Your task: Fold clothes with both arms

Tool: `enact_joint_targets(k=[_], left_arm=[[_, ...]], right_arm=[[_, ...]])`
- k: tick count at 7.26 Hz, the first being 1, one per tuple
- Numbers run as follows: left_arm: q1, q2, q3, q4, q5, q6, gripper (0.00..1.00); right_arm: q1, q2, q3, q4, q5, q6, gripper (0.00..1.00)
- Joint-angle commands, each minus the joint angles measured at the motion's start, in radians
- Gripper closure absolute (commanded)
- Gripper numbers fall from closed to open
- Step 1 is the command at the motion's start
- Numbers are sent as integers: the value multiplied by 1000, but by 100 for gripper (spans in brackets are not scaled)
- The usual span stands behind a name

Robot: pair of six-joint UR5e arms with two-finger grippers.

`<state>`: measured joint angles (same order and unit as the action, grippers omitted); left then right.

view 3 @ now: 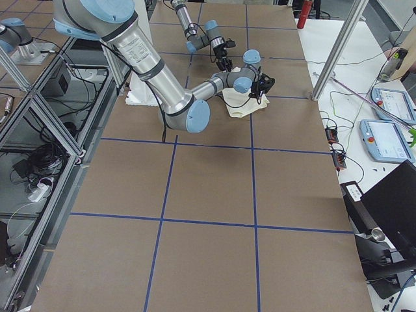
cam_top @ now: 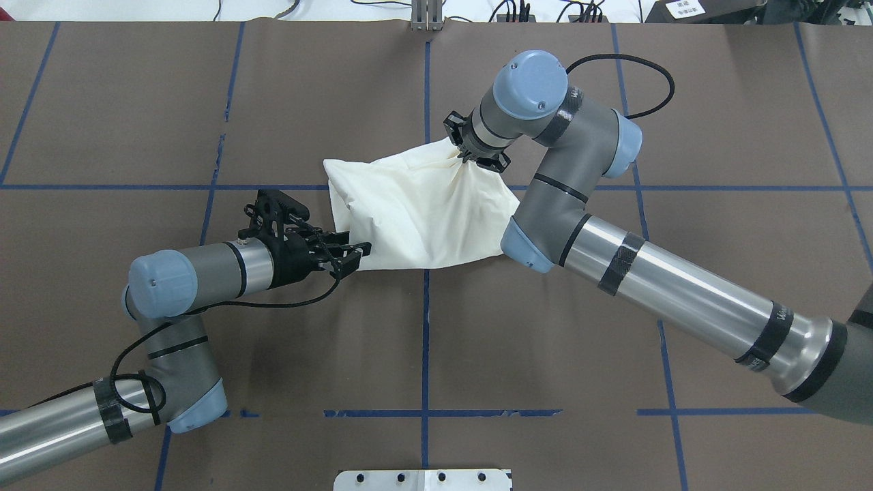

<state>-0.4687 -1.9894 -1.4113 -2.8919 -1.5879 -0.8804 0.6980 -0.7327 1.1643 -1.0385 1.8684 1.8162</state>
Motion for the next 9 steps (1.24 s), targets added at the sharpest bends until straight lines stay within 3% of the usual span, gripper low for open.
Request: enact_joint_targets(k=[1,2,9], left_arm=[[-1,3,-23,-1,-33,-2,100],[-1,26,-52,2,-65,-12,100],[90,58,-86,-1,-34,-173,100]], right_arm=[[0,-1,-2,0,0,0,100],[0,-1,-3,0,0,-2,100],[5,-11,-9,-2,3,3,100]])
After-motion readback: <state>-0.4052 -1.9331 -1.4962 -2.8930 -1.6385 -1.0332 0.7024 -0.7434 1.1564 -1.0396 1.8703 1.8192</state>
